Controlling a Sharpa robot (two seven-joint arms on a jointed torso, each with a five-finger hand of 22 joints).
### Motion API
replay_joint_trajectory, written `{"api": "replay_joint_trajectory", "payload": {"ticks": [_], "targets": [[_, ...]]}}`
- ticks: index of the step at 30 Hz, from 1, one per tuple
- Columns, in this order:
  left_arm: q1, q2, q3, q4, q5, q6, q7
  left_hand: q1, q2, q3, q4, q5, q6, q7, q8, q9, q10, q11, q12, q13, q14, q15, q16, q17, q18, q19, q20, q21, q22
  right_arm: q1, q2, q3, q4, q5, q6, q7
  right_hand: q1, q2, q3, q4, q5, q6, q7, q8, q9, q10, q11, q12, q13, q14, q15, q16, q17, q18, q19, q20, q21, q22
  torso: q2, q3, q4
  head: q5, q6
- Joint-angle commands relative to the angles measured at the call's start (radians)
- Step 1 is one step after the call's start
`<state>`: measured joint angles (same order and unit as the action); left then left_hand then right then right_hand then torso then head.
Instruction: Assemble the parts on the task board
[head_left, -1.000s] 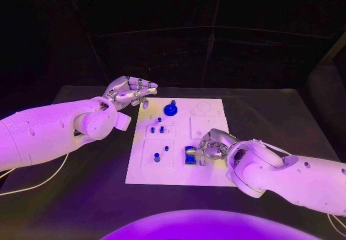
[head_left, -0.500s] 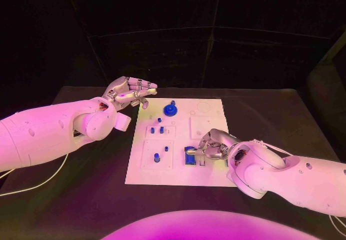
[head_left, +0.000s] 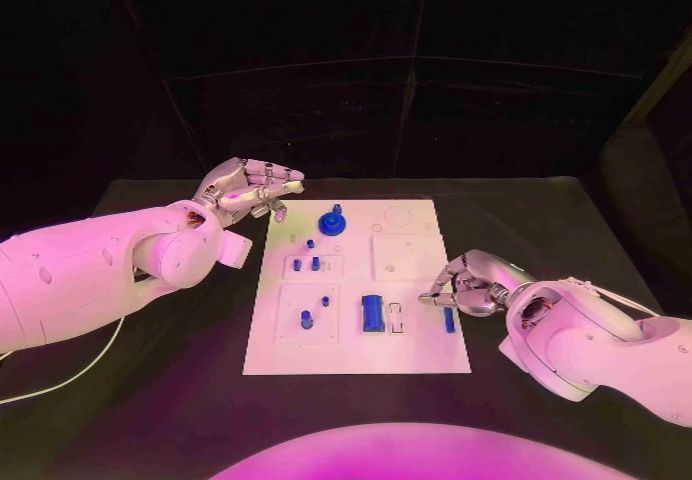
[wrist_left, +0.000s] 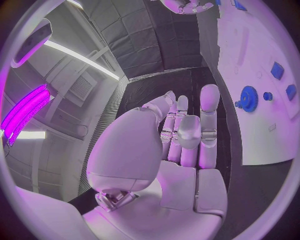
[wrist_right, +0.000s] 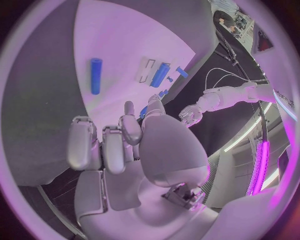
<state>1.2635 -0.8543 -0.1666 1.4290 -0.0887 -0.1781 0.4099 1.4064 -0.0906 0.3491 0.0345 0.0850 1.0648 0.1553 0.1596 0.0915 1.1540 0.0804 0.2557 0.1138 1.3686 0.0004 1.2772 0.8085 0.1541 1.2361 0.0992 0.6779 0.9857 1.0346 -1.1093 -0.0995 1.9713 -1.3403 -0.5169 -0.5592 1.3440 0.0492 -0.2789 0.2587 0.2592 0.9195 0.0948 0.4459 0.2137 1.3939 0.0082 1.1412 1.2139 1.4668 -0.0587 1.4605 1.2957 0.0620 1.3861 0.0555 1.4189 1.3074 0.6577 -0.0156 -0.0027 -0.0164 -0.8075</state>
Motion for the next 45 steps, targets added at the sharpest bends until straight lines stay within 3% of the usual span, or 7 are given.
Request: {"api": "replay_joint_trajectory", "payload": {"ticks": [1,7,12,18,22,32,45], "targets": [[0.001,0.002,0.001,0.006,0.003,0.006,0.005,-0.005,0.003,0.002,0.003,0.001,-0.009,0.0,0.006,-0.002,-0.005,0.0,0.005,0.002,-0.005,0.0,-0.007,0.001,0.017,-0.003,0.003,-0.004,-0.001,0.002,-0.034,0.0,0.007,-0.021,0.003,0.027,0.009,-0.001,-0.006,0.0,0.012,-0.006,0.003,-0.011,-0.003,0.0,0.008,-0.009,-0.003,0.055,0.008,-0.005,-0.005,0.0,-0.003,0.006,-0.005,0.01,0.0,-0.0009,-0.0028,-0.014,0.001],[0.001,0.007,0.001,0.007,0.003,0.007,0.005,-0.006,0.002,0.003,0.003,0.001,-0.011,0.0,0.007,-0.002,-0.007,0.0,0.007,0.002,-0.006,0.0,-0.008,-0.002,0.017,-0.002,0.004,-0.005,-0.001,0.001,-0.063,-0.001,-0.01,-0.038,0.04,0.0,0.015,0.0,-0.011,0.005,0.04,0.011,0.002,-0.017,-0.004,-0.007,0.008,-0.027,-0.015,0.052,0.008,-0.011,-0.016,0.003,-0.011,0.008,-0.012,-0.001,-0.003,0.0,-0.013,-0.019,-0.001],[0.001,0.01,0.0,0.008,0.003,0.008,0.005,-0.006,0.002,0.003,0.003,0.001,-0.011,0.0,0.007,-0.002,-0.007,0.0,0.007,0.002,-0.006,0.0,-0.008,-0.002,0.017,-0.002,0.004,-0.005,-0.001,0.0,-0.052,-0.002,-0.032,-0.041,0.077,-0.024,0.027,0.0,-0.014,0.009,0.069,0.032,-0.003,-0.018,-0.001,-0.017,0.004,-0.054,-0.034,0.049,0.006,-0.02,-0.031,0.007,-0.023,0.007,-0.023,-0.016,-0.002,-0.0011,-0.0063,-0.031,0.0],[0.001,0.011,0.0,0.009,0.003,0.009,0.006,-0.006,0.002,0.003,0.003,0.001,-0.011,0.0,0.007,-0.002,-0.007,0.0,0.007,0.002,-0.006,0.0,-0.008,-0.001,0.018,-0.003,0.004,-0.007,-0.003,-0.007,-0.021,-0.002,-0.053,-0.042,0.113,-0.035,0.056,-0.002,-0.014,0.002,0.122,0.051,-0.009,-0.02,0.001,-0.013,-0.002,-0.053,-0.03,0.05,0.001,-0.019,-0.024,0.006,-0.02,0.003,-0.023,-0.014,-0.002,-0.0002,-0.0061,-0.029,0.002],[0.001,0.011,0.0,0.008,0.003,0.009,0.005,-0.006,0.002,0.003,0.003,0.001,-0.011,0.0,0.007,-0.002,-0.007,0.0,0.007,0.002,-0.006,0.0,-0.008,-0.001,0.018,-0.003,0.004,-0.007,-0.003,-0.011,-0.005,-0.002,-0.062,-0.043,0.142,-0.044,0.059,-0.004,-0.015,0.001,0.124,0.053,-0.01,-0.02,0.001,-0.013,-0.003,-0.052,-0.029,0.051,0.0,-0.018,-0.022,0.006,-0.02,0.002,-0.023,-0.013,-0.002,-0.0016,-0.0066,-0.031,0.004],[0.001,0.011,-0.001,0.005,0.003,0.01,0.004,-0.006,0.002,0.003,0.003,0.001,-0.011,0.0,0.007,-0.002,-0.007,0.0,0.007,0.002,-0.006,0.0,-0.008,-0.001,0.018,-0.003,0.004,-0.007,-0.003,-0.015,0.009,-0.003,-0.066,-0.069,0.174,-0.072,0.055,-0.012,-0.024,0.006,0.12,0.056,-0.009,-0.022,0.002,-0.012,-0.002,-0.055,-0.03,0.051,0.0,-0.018,-0.021,0.006,-0.02,0.001,-0.024,-0.014,-0.001,-0.0012,-0.0057,-0.035,0.004],[0.001,0.009,-0.001,0.003,0.003,0.012,0.003,-0.006,0.002,0.003,0.003,0.001,-0.011,0.0,0.007,-0.002,-0.007,0.0,0.007,0.002,-0.006,0.0,-0.008,-0.001,0.018,-0.003,0.004,-0.007,-0.003,-0.017,0.026,-0.003,-0.066,-0.126,0.207,-0.1,0.049,-0.026,-0.041,0.017,0.072,0.065,-0.012,-0.024,0.006,-0.011,-0.004,-0.058,-0.03,0.052,-0.001,-0.02,-0.02,0.006,-0.02,0.0,-0.025,-0.014,-0.002,-0.0018,-0.006,-0.033,-0.001]]}}
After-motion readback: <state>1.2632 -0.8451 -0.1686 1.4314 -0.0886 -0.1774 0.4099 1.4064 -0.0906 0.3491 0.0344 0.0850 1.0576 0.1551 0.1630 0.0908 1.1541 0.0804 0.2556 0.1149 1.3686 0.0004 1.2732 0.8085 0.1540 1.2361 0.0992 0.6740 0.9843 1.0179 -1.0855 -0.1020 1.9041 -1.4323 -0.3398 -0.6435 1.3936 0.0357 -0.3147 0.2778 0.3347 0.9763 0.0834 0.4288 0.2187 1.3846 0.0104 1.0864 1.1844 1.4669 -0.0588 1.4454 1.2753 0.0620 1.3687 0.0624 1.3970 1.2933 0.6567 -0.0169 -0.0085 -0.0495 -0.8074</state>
